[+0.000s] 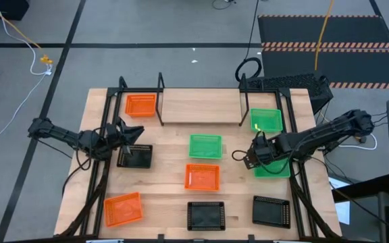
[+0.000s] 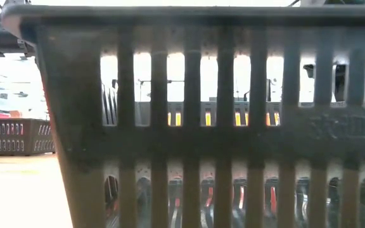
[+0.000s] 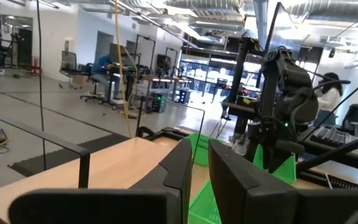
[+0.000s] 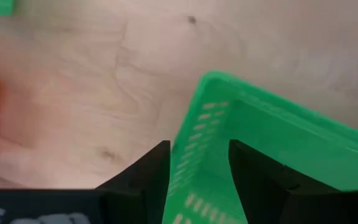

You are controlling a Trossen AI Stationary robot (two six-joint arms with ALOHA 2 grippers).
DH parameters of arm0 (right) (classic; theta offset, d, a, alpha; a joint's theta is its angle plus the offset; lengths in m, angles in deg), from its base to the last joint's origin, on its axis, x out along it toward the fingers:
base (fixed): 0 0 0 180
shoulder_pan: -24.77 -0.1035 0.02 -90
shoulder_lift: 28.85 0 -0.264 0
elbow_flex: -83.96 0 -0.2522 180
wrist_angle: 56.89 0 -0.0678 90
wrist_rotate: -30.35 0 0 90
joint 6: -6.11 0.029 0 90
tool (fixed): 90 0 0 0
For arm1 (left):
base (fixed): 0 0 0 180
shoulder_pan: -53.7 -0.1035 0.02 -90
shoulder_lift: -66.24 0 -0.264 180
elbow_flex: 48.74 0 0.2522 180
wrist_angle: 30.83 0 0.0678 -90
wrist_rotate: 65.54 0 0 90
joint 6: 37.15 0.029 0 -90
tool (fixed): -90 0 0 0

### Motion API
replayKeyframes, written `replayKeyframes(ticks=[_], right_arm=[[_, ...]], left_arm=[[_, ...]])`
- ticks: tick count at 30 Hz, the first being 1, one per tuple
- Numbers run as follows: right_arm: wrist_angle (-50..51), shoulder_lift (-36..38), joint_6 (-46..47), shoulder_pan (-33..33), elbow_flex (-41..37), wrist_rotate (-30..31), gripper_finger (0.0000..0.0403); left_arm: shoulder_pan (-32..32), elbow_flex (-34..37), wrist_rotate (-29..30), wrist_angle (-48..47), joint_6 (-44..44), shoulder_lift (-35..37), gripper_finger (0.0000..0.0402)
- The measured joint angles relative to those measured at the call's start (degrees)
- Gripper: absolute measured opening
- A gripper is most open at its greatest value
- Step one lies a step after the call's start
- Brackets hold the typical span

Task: Stack baskets on shelf by color
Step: Put the bottom right green bin on the shelf

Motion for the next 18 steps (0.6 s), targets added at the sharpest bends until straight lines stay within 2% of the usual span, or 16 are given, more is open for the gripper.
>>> replayKeyframes(ticks=[5,9,12,15,18], right_arm=[[-3.13,0.01,-1.17,-0.16,-1.60,-0.10,0.0160],[-3.78,0.01,-3.16,-0.14,-3.12,-2.48,0.0147],[-3.78,0.00,-5.06,-0.13,-3.72,-4.09,0.0115],[-5.04,0.03,-7.03,-0.13,-3.76,-5.92,0.0061],[-10.84,0.00,-9.54,-0.16,-3.80,-7.74,0.0013]], left_arm=[[-0.01,0.00,0.00,-0.21,-0.07,0.00,0.0056],[0.01,0.00,0.00,-0.19,-0.16,0.00,0.0056],[-0.01,0.00,-0.02,-0.22,-0.23,0.00,0.0056],[-0.01,0.00,0.00,-1.21,-1.40,0.00,0.0056],[0.01,0.00,0.00,-2.52,-2.80,0.00,0.0056]])
